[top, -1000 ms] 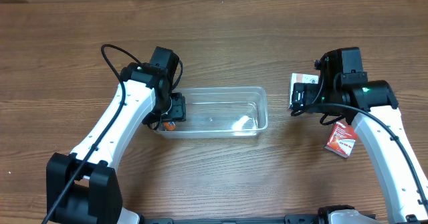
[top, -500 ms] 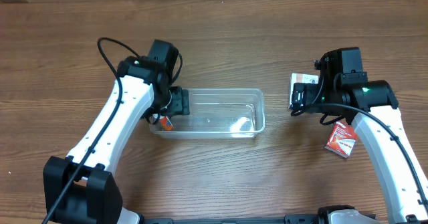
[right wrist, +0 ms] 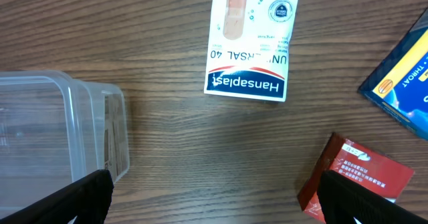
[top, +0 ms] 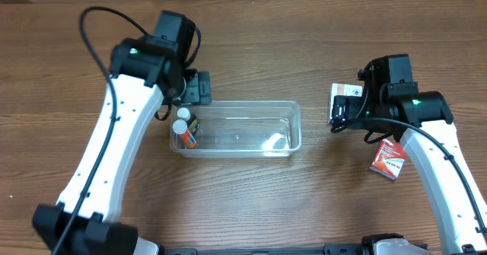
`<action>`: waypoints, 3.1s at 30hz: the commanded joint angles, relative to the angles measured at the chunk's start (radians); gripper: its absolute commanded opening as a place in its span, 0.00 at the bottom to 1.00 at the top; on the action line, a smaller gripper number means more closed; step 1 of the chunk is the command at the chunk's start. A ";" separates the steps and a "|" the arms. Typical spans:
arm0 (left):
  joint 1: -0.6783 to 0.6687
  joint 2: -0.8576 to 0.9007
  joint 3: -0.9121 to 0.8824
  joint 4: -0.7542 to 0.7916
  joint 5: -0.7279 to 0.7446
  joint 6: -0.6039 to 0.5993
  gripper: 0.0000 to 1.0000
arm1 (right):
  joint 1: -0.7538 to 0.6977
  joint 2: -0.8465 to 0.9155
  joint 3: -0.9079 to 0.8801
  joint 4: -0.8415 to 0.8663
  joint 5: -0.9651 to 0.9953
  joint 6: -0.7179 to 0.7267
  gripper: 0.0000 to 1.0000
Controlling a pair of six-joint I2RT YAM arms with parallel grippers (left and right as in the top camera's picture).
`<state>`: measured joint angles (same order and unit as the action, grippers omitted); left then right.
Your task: Pack container
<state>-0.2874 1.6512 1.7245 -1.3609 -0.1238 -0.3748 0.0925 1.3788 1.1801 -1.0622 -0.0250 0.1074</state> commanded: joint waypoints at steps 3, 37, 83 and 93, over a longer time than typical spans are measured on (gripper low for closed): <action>0.059 -0.149 0.074 0.015 -0.067 0.005 1.00 | -0.004 -0.023 0.114 0.001 0.056 0.068 1.00; 0.385 -0.117 0.074 0.038 0.069 0.065 1.00 | -0.079 0.595 0.312 0.035 0.064 -0.003 1.00; 0.385 -0.115 0.073 0.033 0.069 0.066 1.00 | -0.079 0.699 0.312 0.012 0.072 -0.003 1.00; 0.385 -0.115 0.073 0.033 0.069 0.069 1.00 | -0.079 0.699 0.312 0.007 0.072 -0.004 1.00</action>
<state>0.0933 1.5322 1.7767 -1.3277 -0.0635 -0.3294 0.0139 2.0697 1.4906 -1.0527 0.0338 0.1040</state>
